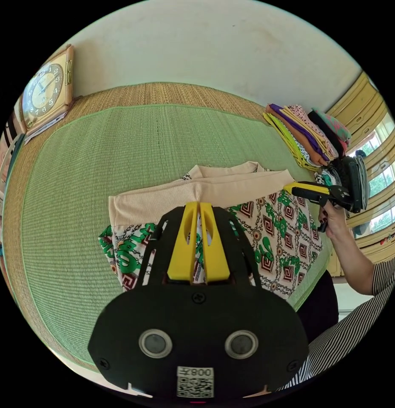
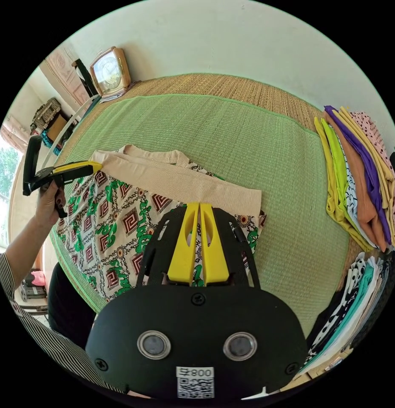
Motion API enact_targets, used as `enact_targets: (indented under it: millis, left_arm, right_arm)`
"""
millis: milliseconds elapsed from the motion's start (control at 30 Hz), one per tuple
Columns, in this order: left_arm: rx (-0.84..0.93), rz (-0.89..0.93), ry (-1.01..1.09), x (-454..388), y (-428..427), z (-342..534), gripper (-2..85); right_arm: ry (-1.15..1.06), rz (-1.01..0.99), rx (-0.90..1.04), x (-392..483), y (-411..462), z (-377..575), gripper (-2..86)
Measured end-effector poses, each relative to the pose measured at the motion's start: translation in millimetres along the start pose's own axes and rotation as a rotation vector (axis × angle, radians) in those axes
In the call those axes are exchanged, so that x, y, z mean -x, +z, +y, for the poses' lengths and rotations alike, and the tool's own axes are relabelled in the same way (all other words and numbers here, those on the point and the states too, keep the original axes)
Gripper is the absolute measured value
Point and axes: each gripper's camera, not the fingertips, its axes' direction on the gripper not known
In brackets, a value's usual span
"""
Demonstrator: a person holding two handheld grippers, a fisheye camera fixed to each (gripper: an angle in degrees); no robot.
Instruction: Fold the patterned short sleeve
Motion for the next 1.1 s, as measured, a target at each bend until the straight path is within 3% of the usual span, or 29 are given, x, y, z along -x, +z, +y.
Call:
enact_targets:
  millis: [400, 633, 833, 1100]
  left_arm:
    - [-0.03, 0.012, -0.041, 10, -1, -10, 1.1]
    - [0.024, 0.023, -0.072, 30, 16, -11, 3.7]
    - [-0.063, 0.009, -0.1, 55, -24, 24, 5.1]
    - [0.027, -0.043, -0.189, 107, -17, 48, 2.6]
  right_arm:
    - [0.021, 0.015, -0.055, 8, -13, -2, 0.0]
    - [0.035, 0.015, 0.023, 4, 19, -4, -0.2]
    - [0.084, -0.029, -0.042, -18, -8, 19, -0.4]
    - [0.181, -0.059, 0.029, -73, 8, 45, 0.0]
